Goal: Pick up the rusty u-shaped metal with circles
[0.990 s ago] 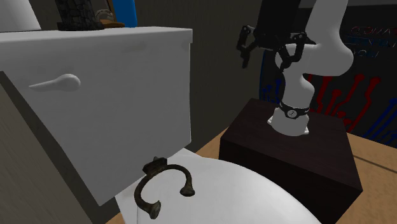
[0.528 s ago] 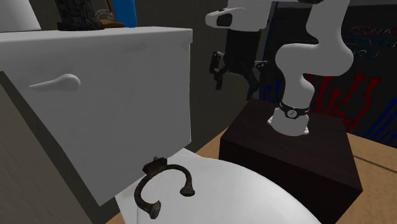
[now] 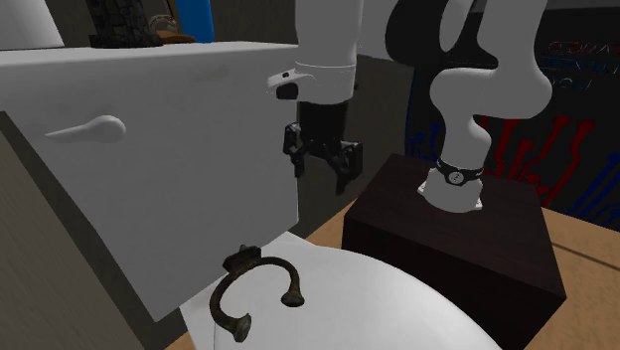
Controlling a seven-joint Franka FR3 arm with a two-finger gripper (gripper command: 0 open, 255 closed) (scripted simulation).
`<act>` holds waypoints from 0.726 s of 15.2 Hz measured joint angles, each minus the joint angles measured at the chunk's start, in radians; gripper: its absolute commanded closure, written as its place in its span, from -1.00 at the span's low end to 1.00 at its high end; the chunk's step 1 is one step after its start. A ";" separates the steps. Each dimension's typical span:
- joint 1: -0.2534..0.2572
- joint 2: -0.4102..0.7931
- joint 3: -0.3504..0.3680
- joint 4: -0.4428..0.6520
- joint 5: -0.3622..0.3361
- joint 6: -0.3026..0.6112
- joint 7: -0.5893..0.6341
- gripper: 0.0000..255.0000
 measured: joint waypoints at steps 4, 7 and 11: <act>-0.018 0.166 -0.026 0.083 0.090 0.076 -0.102 -1.00; -0.042 0.285 -0.023 0.161 0.163 0.108 -0.171 -1.00; -0.094 0.441 -0.003 0.284 0.253 0.128 -0.256 -1.00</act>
